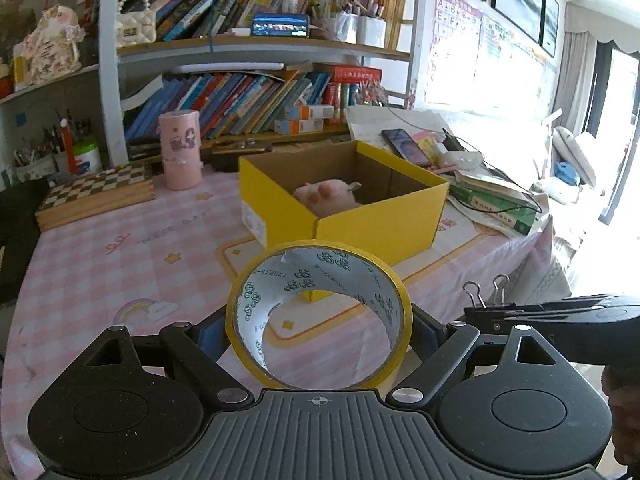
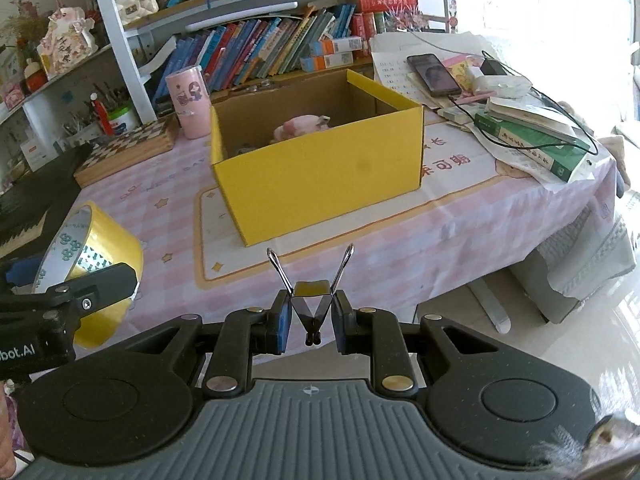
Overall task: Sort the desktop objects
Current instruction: 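Carry the tape roll and binder clip toward the yellow box with both grippers, then lower both grippers into the yellow box and open them to release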
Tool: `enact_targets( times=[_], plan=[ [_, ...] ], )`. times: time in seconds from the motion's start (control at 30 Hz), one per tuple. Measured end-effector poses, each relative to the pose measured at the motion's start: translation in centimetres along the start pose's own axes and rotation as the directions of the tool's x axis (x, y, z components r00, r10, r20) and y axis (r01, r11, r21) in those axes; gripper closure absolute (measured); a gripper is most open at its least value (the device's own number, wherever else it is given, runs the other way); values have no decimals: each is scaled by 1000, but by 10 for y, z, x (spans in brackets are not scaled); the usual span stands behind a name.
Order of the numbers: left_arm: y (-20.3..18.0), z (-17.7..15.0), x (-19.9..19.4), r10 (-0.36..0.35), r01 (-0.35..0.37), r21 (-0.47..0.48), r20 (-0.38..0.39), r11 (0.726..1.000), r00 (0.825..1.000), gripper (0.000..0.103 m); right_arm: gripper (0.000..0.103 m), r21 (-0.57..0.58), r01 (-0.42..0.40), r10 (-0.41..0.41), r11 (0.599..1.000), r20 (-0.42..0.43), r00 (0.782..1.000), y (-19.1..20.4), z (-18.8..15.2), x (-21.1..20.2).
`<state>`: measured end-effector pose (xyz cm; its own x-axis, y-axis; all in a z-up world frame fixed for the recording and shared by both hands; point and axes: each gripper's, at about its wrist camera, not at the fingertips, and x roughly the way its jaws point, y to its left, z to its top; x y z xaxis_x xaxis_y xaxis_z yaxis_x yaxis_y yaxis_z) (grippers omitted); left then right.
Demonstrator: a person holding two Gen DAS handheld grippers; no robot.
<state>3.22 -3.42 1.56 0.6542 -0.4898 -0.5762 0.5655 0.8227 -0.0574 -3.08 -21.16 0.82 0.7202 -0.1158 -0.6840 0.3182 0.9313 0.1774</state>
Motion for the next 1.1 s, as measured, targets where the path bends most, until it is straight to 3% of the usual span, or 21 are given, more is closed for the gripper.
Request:
enact_targets(
  times=[0.27, 0.43, 0.63, 0.77, 0.87, 1.1],
  plan=[
    [-30, 23, 26, 35, -34, -40, 24, 999, 999, 14, 83, -29, -47, 47, 998, -7, 999, -43, 34, 22],
    [-48, 39, 42, 73, -70, -67, 56, 995, 996, 14, 83, -86, -69, 72, 994, 38, 997, -64, 58, 32],
    [-65, 67, 55, 134, -124, -81, 130, 989, 982, 14, 83, -165, -114, 135, 980, 127, 983, -80, 98, 41],
    [-63, 89, 67, 192, -172, -121, 186, 978, 964, 14, 83, -194, -148, 183, 970, 176, 967, -88, 135, 53],
    [-64, 105, 80, 247, -227, -110, 222, 968, 943, 14, 83, -219, -174, 217, 960, 191, 957, -90, 157, 63],
    [-76, 128, 136, 311, -321, 21, 197, 947, 930, 14, 83, -286, -206, 269, 936, 202, 942, -87, 203, 96]
  ],
)
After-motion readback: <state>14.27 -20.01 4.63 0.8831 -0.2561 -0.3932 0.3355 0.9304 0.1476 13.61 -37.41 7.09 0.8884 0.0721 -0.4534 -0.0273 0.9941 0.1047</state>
